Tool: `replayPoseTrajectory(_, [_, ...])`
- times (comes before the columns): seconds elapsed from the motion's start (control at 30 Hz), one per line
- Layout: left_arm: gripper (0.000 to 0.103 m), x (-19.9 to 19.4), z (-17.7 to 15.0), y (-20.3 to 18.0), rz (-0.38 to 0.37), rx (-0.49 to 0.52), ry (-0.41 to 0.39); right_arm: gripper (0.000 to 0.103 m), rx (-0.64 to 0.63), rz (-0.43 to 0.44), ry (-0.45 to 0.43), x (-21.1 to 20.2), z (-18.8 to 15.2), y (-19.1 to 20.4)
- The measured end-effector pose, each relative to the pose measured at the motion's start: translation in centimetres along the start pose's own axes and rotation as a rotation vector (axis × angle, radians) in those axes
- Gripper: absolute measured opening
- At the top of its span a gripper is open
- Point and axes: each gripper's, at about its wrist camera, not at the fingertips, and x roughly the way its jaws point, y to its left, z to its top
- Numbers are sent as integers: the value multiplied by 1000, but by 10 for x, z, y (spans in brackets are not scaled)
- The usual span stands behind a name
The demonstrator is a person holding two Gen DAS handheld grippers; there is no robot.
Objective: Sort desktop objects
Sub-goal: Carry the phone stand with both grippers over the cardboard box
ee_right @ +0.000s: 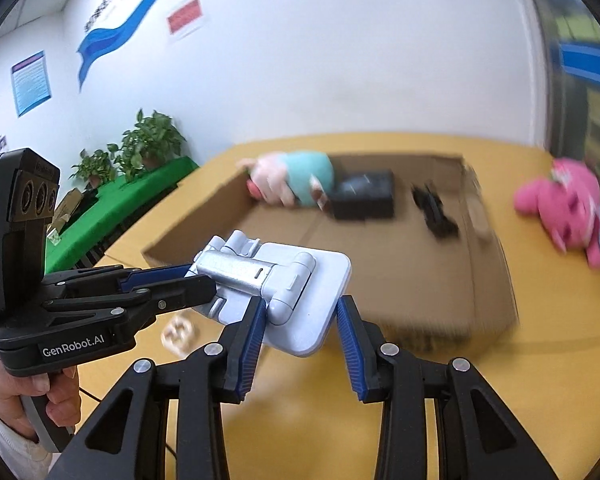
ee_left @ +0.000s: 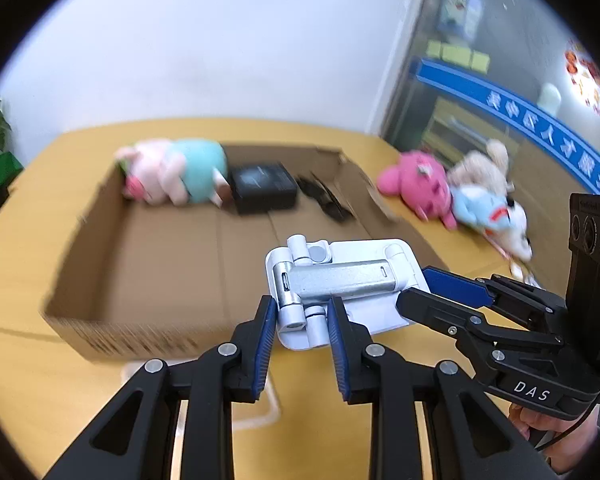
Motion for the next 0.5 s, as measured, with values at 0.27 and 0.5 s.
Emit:
replayPoseTrajectory(0.27, [25, 21, 62, 82, 59, -52, 3, 36, -59, 71, 18, 79, 83, 38])
replayPoseTrajectory(0.5, [25, 87, 89, 152, 98, -123, 150, 36, 2, 133, 183, 196, 112, 32])
